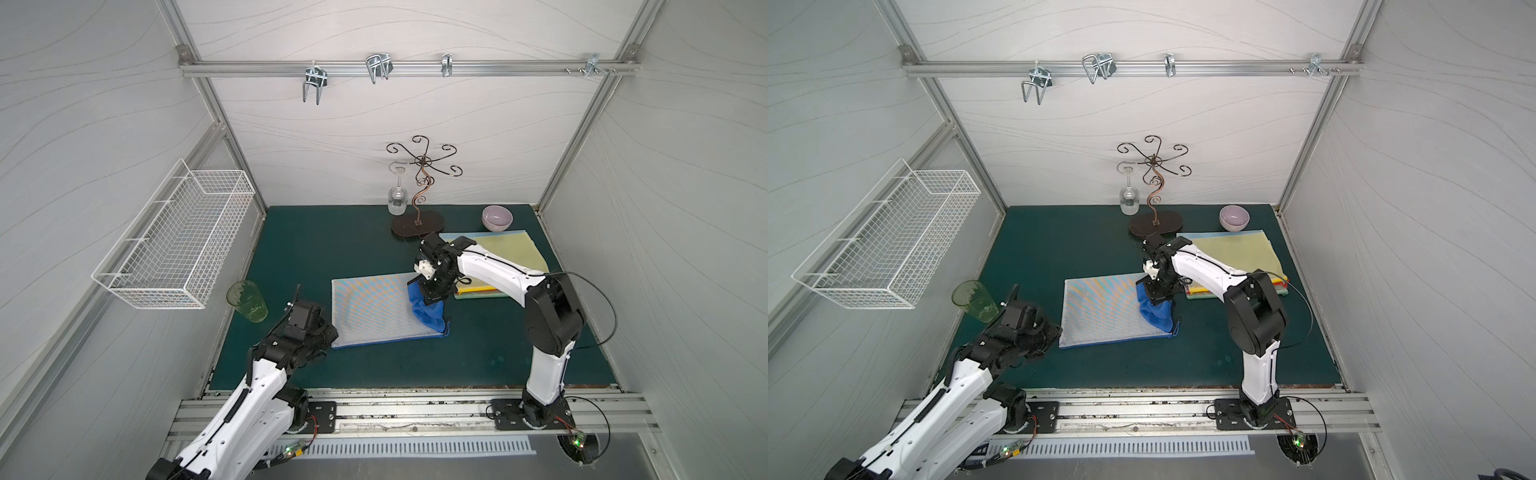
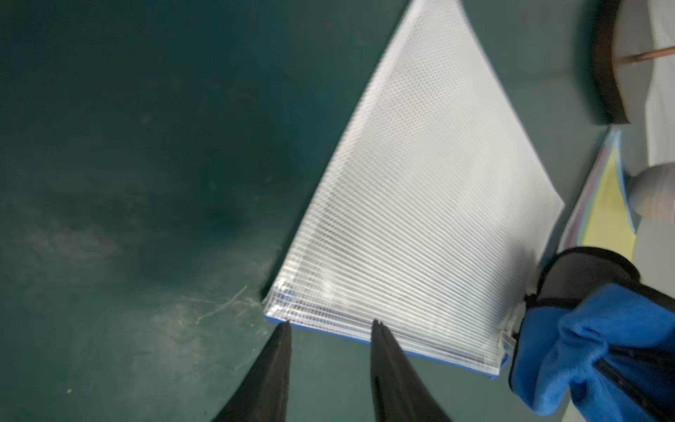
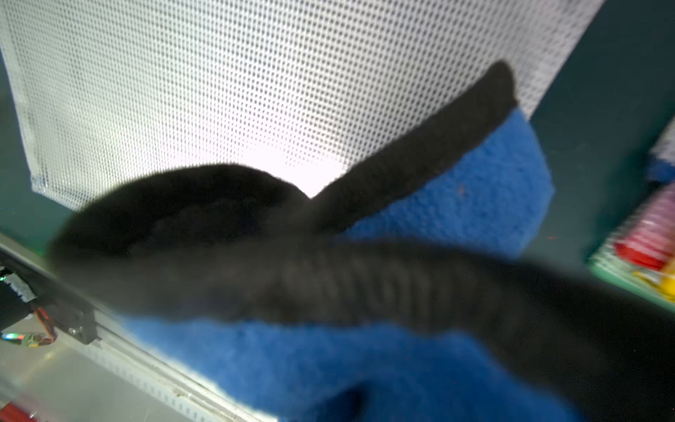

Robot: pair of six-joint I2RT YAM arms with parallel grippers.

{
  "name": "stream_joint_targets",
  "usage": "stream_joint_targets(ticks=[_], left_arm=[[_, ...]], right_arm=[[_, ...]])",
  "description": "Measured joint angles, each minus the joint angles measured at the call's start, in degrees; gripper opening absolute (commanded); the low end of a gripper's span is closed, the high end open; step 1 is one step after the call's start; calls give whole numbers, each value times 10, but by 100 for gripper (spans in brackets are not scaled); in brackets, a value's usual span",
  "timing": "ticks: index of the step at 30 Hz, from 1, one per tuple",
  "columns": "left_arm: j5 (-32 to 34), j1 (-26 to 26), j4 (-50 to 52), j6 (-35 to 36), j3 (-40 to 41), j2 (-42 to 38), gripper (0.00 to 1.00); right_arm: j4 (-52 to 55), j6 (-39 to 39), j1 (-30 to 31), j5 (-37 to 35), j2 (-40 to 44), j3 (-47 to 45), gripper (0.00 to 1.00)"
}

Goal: Wipe the document bag
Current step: Wipe the dirt from the document bag, then adjust the document bag at the center of the board.

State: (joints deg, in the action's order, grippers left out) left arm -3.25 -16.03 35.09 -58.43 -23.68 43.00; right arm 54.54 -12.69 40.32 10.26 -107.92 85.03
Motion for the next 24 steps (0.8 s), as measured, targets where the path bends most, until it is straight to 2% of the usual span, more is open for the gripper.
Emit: stream_joint_targets(ticks=[4, 9, 11, 24], left_arm=[[-12, 11, -16, -6, 13, 49, 55], [-23, 17, -60, -6, 13, 103, 59], [-26, 17, -74, -6, 13, 117, 60], [-48, 21, -161, -39, 56, 109, 60]], right_arm=[[-20, -10, 2, 18, -9, -25, 0], [-37, -15, -2, 12, -83, -26, 0], [-36, -19, -7, 16, -87, -20, 0], [-37, -25, -10, 26, -91, -20, 0]])
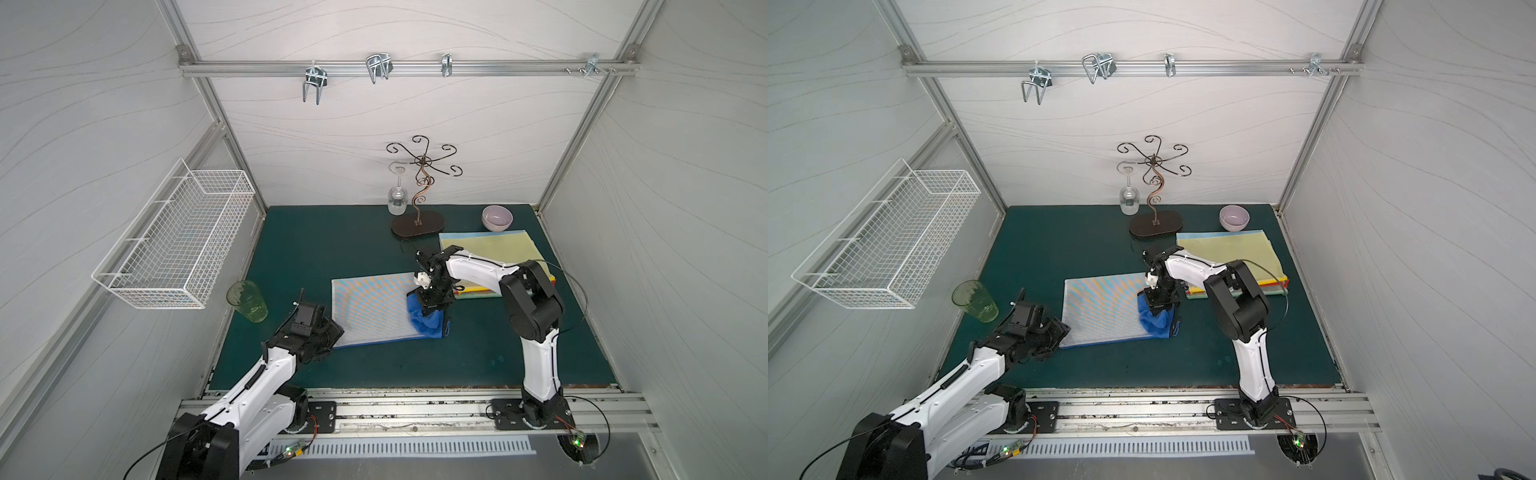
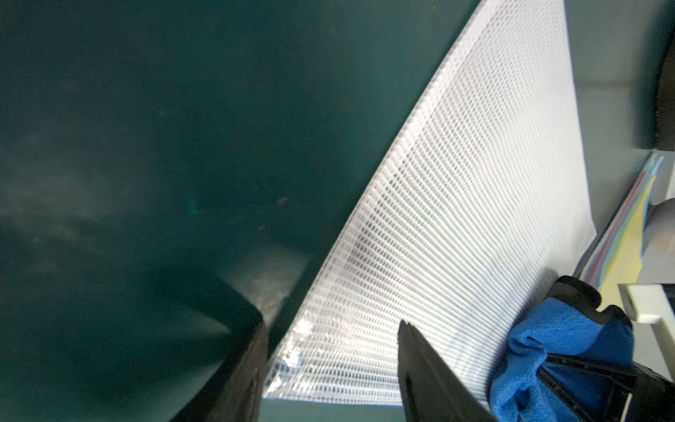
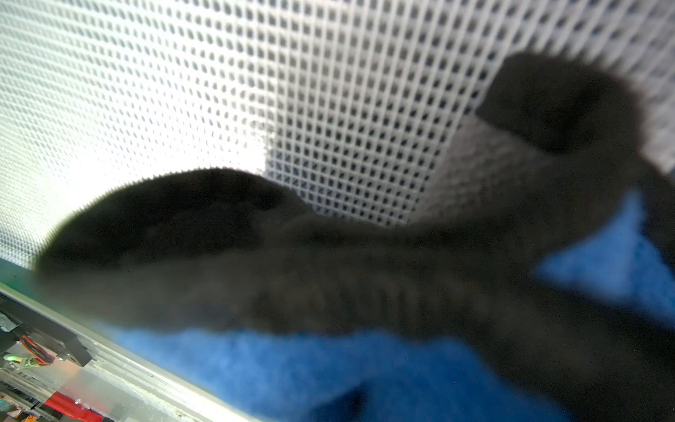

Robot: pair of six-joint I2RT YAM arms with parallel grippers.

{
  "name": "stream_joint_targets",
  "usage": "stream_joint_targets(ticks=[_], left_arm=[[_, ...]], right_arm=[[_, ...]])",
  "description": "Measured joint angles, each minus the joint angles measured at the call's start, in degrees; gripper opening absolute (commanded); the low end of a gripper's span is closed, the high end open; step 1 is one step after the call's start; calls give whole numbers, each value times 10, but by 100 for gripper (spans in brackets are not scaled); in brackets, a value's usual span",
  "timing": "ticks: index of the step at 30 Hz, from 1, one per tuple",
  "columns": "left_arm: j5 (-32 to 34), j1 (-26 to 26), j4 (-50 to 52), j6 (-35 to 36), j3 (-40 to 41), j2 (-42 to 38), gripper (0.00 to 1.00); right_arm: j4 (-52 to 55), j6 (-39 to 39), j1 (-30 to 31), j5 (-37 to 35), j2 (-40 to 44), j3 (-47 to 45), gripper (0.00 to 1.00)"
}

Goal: Wipe the document bag
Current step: Adjust the document bag at the center of the board.

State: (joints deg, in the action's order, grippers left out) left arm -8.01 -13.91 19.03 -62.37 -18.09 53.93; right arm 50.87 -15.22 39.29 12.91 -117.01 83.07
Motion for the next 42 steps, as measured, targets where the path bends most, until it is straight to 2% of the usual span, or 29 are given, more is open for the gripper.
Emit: stream_joint_targets(ticks=[7, 10, 12, 15, 16, 19, 24, 27, 31, 36, 39, 42], left_arm=[[-15, 3, -104, -15, 34, 4, 61], [-19, 3, -123, -15, 42, 2, 55], [-21, 4, -139, -16, 55, -4, 48], [-28, 5, -155, -13, 69, -6, 28], [-31, 5, -157, -12, 72, -5, 25], [-36, 5, -160, -12, 75, 0, 18], [-47, 5, -160, -3, 72, 17, 1], [-50, 5, -154, 5, 66, 22, 0], [-50, 5, -117, 16, 53, 9, 0], [-32, 7, 13, 36, 30, -74, 0], [-18, 22, 110, 69, -40, -116, 0], [-1, 48, 192, 114, -143, -123, 0]], right_arm=[[-1, -1, 0, 6, -2, 0, 0], [-2, -3, 0, 8, -3, 0, 0], [-3, -4, 0, 9, -3, 0, 0], [-3, -4, 0, 11, -3, 0, 0], [-3, -4, 0, 11, -3, 0, 0], [-3, -4, 0, 12, -3, 0, 0], [-2, -6, 0, 13, -5, 1, 0], [-2, -9, 1, 13, -5, 2, 0], [-1, -9, 3, 12, -4, 3, 0], [-6, -11, 10, 7, 6, -2, 0], [-7, -15, 15, 2, 22, -9, 0], [-1, -19, 17, -2, 50, -9, 0]])
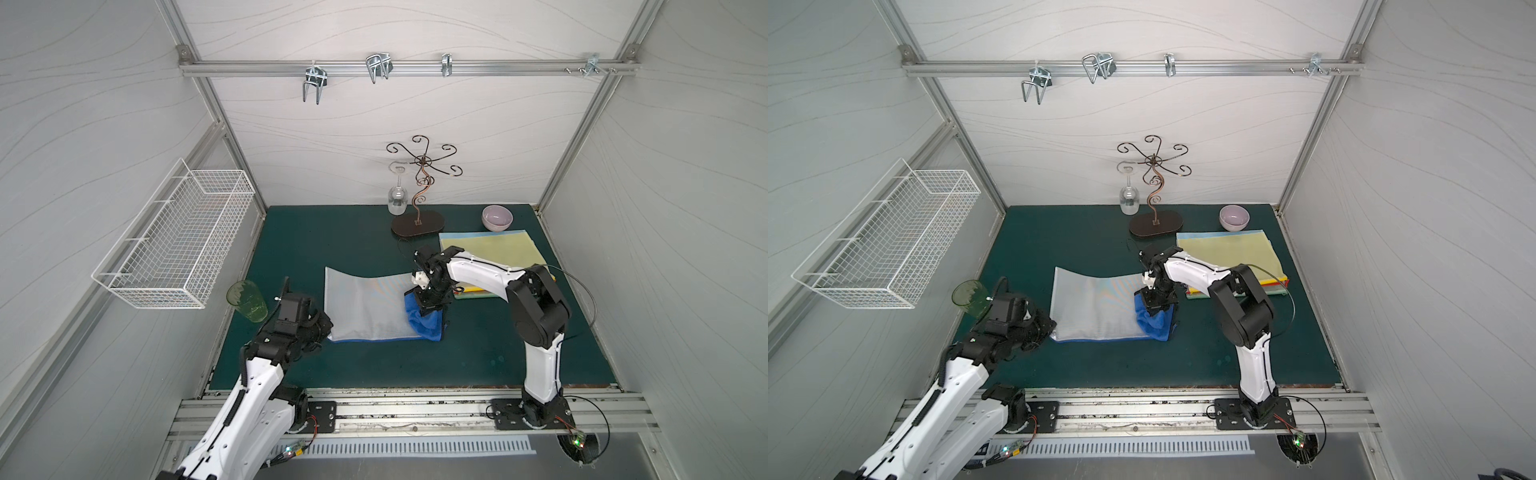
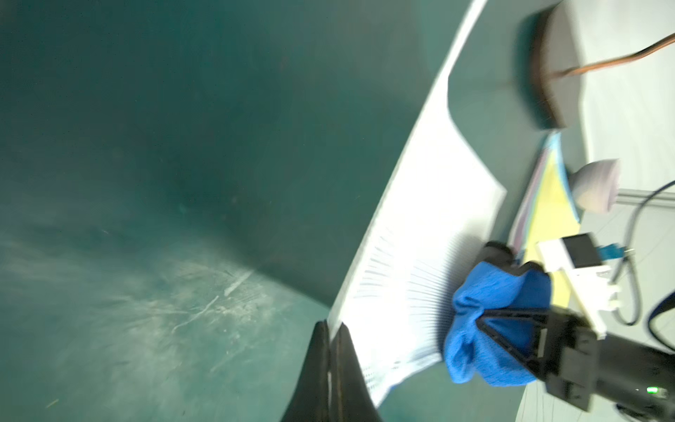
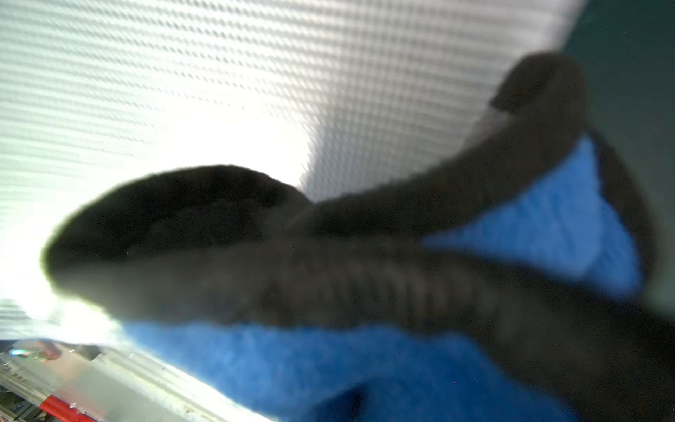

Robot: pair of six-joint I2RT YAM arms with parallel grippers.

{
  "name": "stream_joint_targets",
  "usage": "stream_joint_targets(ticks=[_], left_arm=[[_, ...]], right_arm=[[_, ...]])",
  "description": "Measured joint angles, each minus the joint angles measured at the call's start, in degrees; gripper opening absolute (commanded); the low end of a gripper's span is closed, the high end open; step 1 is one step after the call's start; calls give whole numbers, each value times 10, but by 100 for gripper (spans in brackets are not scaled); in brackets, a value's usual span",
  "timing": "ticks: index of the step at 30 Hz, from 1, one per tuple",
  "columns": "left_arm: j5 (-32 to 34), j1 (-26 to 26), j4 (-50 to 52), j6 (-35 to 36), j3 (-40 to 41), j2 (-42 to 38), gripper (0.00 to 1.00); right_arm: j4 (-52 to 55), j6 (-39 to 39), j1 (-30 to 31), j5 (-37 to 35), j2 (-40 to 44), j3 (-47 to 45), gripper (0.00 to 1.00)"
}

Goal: Wipe the document bag
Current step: Adjust the document bag at the center of the board.

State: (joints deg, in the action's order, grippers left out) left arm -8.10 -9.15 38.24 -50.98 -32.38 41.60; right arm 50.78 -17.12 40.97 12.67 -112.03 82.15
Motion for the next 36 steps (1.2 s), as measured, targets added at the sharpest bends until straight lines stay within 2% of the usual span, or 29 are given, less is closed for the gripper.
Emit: stream_joint_targets(ticks=[5, 11, 17, 21, 25, 28, 32, 36], left_arm=[[50, 12, 119, 69, -182, 21, 0], [116, 12, 232, 145, -382, 83, 0], [200, 12, 333, 217, -553, 136, 0], [244, 12, 369, 258, -626, 162, 0], [248, -3, 379, 276, -631, 178, 0], [252, -82, 362, 268, -595, 204, 0], [196, -164, 266, 227, -486, 254, 0], [129, -221, 164, 174, -376, 315, 0]], right_arm=[[11, -7, -4, -2, 67, 0, 0], [13, -11, -19, -4, 106, -17, 0], [12, -11, -41, -2, 111, -62, 0], [9, -11, -42, 5, 111, -65, 0], [5, -11, -46, 5, 111, -65, 0], [5, -10, -59, 1, 111, -65, 0], [6, -9, -82, -7, 111, -65, 0], [8, -9, -93, -19, 117, -65, 0]])
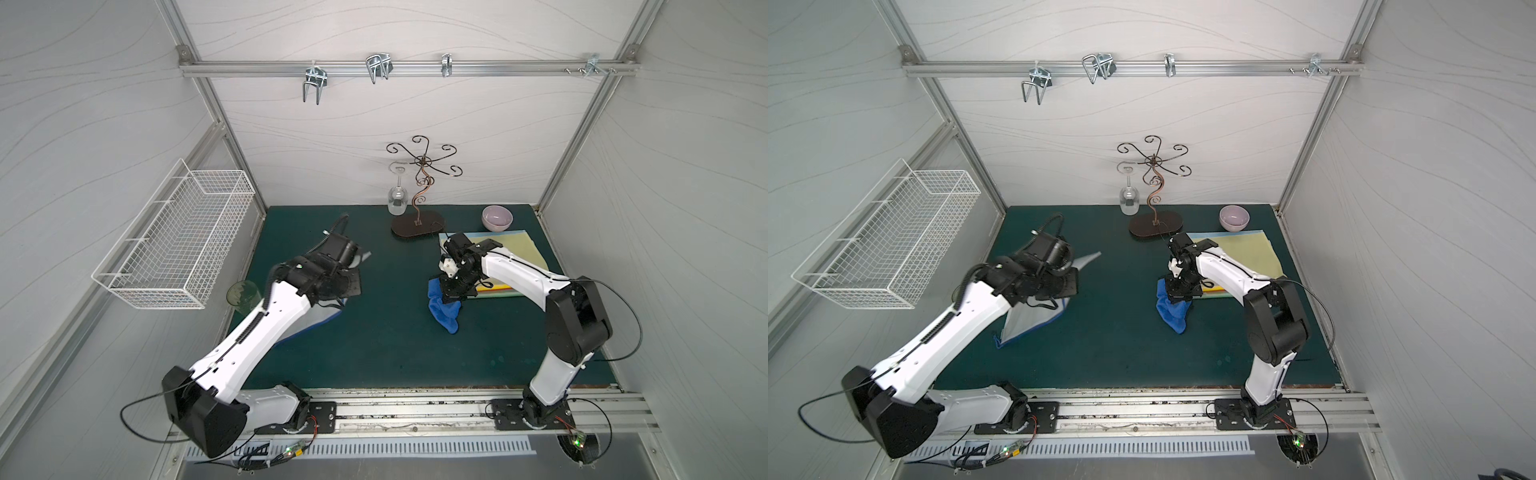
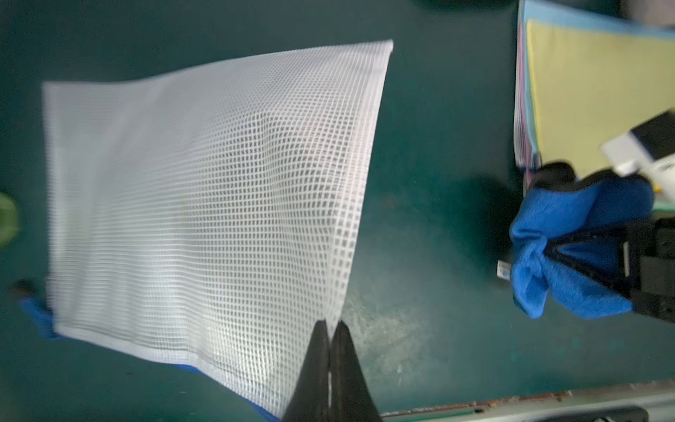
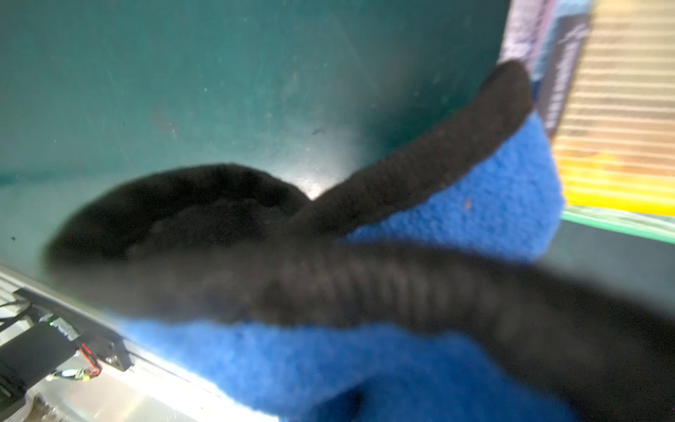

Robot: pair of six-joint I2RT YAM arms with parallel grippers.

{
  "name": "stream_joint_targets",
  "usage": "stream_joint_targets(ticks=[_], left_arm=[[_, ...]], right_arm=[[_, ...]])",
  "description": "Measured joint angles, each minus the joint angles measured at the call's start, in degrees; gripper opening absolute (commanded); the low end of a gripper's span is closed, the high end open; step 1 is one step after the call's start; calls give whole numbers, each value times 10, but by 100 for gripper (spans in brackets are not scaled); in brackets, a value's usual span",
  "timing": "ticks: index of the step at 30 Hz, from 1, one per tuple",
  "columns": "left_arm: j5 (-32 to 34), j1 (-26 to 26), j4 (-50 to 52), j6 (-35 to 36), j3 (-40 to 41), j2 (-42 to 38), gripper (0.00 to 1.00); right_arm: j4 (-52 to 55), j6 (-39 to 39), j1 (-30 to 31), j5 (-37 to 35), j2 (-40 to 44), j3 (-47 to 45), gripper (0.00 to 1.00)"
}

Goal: Wipe the document bag
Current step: Adjust the document bag at the center of the board, then wipe the dirt from the document bag.

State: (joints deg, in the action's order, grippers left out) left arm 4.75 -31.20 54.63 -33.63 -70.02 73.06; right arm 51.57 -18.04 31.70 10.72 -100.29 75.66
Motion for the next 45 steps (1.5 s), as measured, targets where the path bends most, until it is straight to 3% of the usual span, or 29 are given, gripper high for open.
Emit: stream_joint_targets(ticks=[10, 17, 19, 21, 22, 25, 28, 32, 34, 36, 40, 45], left_arm=[[-132, -87, -264, -118, 89, 138, 0], [-173, -113, -353, -157, 90, 198, 0], [-177, -119, -364, -164, 90, 199, 9], [-181, -125, -375, -167, 90, 199, 31], [-183, -128, -379, -171, 90, 199, 38], [-185, -134, -386, -176, 93, 194, 47], [-180, -137, -386, -181, 108, 175, 49], [-147, -134, -376, -194, 144, 122, 34], [-130, -123, -365, -209, 174, 75, 17], [-115, -97, -351, -226, 213, 19, 7], [-83, -7, -309, -252, 307, -99, 0], [-60, 71, -246, -258, 382, -175, 0]], right_arm=[[1, 0, 0, -19, 69, -19, 0], [9, 0, 0, -33, 99, -41, 0], [12, 0, 0, -35, 108, -49, 0], [15, 0, 0, -38, 115, -53, 0], [15, -1, 0, -39, 118, -55, 0], [16, -1, 0, -42, 126, -56, 0], [16, -2, 0, -42, 135, -56, 0], [16, -2, 6, -37, 137, -49, 0], [17, -1, 20, -27, 123, -26, 0], [12, 1, 42, -12, 98, 7, 0], [-15, 6, 97, 35, 19, 73, 0], [-40, 23, 162, 97, -105, 178, 0]])
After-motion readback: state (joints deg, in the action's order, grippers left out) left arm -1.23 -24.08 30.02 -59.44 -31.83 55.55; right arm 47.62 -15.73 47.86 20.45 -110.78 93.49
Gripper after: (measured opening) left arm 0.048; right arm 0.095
